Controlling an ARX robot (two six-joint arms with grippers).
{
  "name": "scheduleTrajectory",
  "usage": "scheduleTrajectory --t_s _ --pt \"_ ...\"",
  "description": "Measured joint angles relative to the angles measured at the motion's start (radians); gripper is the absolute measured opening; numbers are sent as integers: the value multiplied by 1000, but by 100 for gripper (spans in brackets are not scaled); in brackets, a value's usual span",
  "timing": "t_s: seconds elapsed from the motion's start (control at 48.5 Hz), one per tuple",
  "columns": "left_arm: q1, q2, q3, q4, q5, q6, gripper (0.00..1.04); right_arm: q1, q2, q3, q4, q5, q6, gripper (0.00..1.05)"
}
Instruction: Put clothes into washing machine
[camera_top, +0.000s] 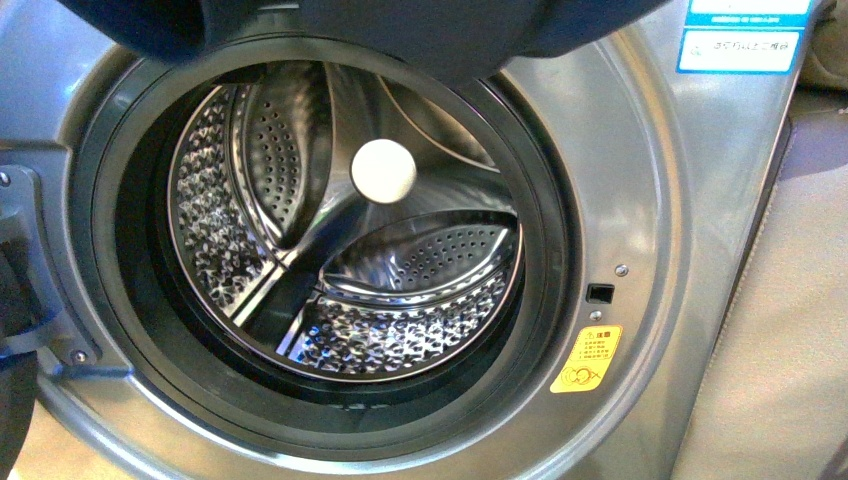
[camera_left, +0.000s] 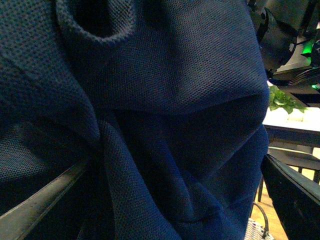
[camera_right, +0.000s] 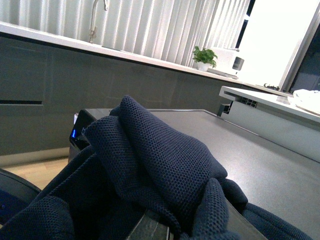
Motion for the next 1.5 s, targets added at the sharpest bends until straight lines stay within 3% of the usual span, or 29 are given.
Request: scheduleTrajectory --t_s 0.206,0.391,0.577,0.803,0.927,1.154,1.36,1.504 --pt "-109 35 90 -187 -264 178 98 0 0 0 0 1 0 6" --pt "-145 90 144 -215 -423 255 98 0 0 0 0 4 0 6" --pt "-159 124 175 -172 -455 257 98 0 0 0 0 4 0 6" --pt "-195 146 192 -78 -361 140 98 -1 0 0 0 4 0 6" --pt "-229 166 217 -93 -385 125 98 -1 0 0 0 4 0 6" --pt "-291 256 312 -167 -498 151 98 -3 0 0 0 9 -1 6" --pt "-300 299 343 -172 -669 211 98 -3 0 0 0 11 -1 6" --pt "-293 299 340 -153 -733 232 80 -3 0 0 0 11 -1 6"
